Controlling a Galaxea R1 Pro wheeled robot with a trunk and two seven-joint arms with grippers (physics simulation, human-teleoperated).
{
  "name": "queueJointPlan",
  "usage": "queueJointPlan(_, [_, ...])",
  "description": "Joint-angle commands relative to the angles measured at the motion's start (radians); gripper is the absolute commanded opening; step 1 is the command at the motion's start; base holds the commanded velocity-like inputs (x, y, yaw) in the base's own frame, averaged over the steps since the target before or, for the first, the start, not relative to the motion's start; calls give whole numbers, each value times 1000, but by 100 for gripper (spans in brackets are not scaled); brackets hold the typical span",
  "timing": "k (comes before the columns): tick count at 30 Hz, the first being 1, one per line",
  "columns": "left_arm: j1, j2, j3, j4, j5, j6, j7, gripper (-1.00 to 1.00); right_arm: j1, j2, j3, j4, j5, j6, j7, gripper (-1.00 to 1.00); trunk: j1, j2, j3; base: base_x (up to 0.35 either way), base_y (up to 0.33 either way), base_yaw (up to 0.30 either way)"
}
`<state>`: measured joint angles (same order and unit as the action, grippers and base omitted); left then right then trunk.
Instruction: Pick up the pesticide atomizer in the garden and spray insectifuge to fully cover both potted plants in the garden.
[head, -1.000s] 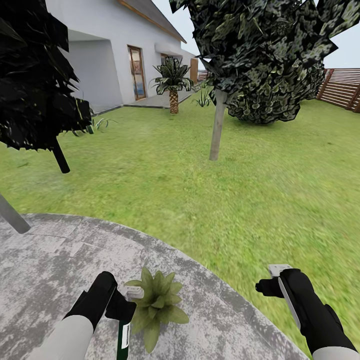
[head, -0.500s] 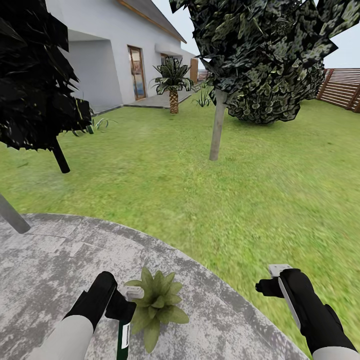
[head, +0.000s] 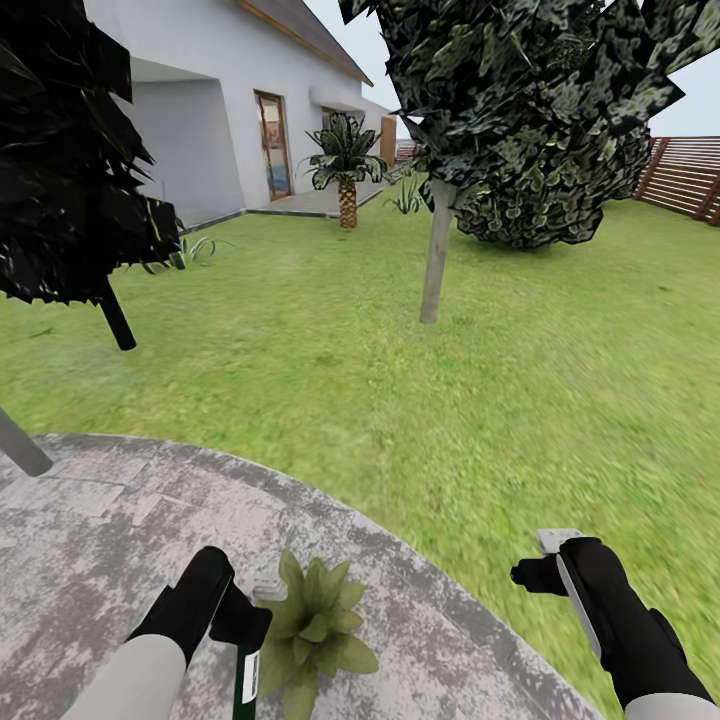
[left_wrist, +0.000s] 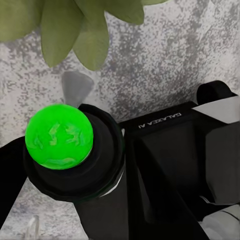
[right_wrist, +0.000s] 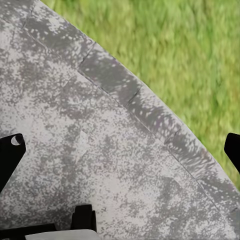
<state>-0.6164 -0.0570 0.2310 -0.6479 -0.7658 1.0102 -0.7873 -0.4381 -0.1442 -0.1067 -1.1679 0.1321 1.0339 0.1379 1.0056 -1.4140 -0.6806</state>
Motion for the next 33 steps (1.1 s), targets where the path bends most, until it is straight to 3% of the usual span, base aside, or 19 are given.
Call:
queueJointPlan(1, [0, -1, 7, -1, -10, 4, -10, -100, -1, 0, -1, -1, 11, 4, 10, 100, 0, -1, -1, 6, 0, 0])
queueJointPlan(10, [16, -1, 6, -1, -10, 4, -10, -100, -1, 0, -1, -1, 11, 4, 11, 100, 0, -1, -3, 31, 0, 0])
queueJointPlan(33, [17, -1, 5, -1, -10, 4, -10, -100, -1, 0, -1, -1, 11, 4, 11, 100, 0, -1, -39, 0, 0, 0])
